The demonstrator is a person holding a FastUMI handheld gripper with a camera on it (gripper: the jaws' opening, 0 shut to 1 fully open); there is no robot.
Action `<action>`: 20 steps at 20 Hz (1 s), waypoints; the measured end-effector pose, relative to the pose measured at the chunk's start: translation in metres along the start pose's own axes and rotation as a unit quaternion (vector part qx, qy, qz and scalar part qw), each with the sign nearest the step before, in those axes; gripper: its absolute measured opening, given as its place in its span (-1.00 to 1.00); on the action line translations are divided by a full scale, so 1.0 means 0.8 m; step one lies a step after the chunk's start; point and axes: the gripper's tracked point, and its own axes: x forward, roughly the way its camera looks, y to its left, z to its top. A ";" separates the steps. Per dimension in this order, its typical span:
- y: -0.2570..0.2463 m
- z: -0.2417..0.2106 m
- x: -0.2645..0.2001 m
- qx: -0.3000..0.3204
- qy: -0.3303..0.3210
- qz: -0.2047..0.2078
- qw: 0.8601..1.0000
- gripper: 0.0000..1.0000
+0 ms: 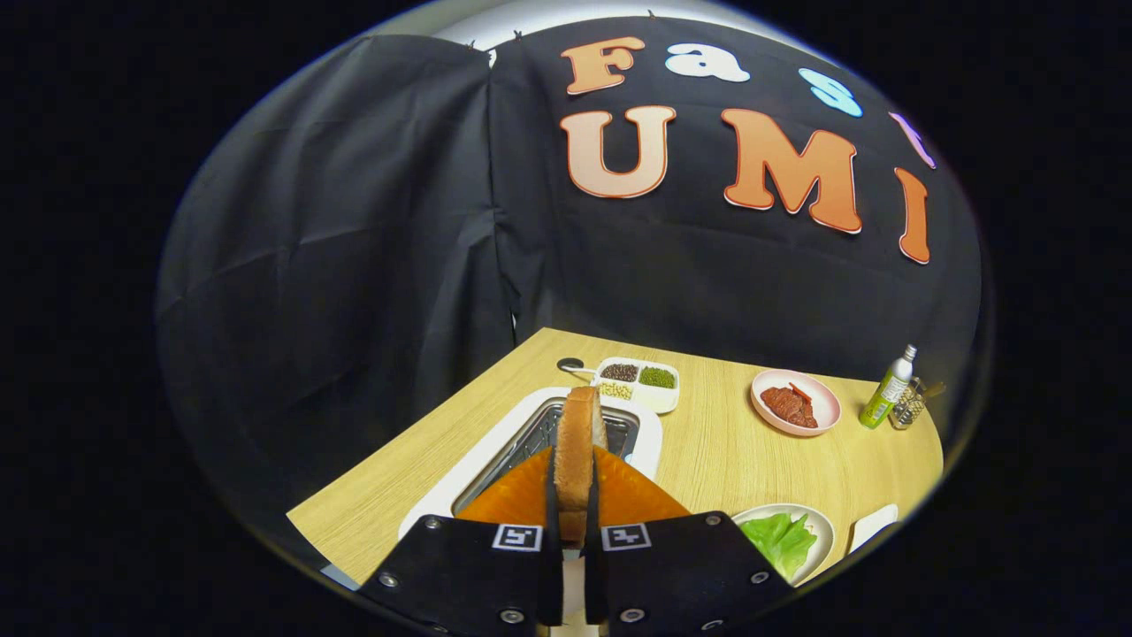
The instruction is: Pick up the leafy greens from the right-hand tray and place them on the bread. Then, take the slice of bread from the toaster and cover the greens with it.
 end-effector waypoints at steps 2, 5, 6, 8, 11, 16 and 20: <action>-0.005 0.011 -0.010 0.003 -0.010 0.000 1.000 -0.81; -0.009 0.029 -0.026 0.002 -0.029 0.000 1.000 -0.80; -0.010 0.033 -0.033 0.003 -0.036 0.003 0.999 -0.80; -0.010 0.043 -0.043 0.005 -0.046 0.008 0.999 -0.80; -0.015 0.053 -0.061 0.011 -0.058 0.011 0.998 -0.80; -0.026 0.053 -0.084 0.010 -0.068 0.015 0.998 -0.80; -0.058 0.044 -0.096 -0.001 -0.075 -0.007 0.997 -0.80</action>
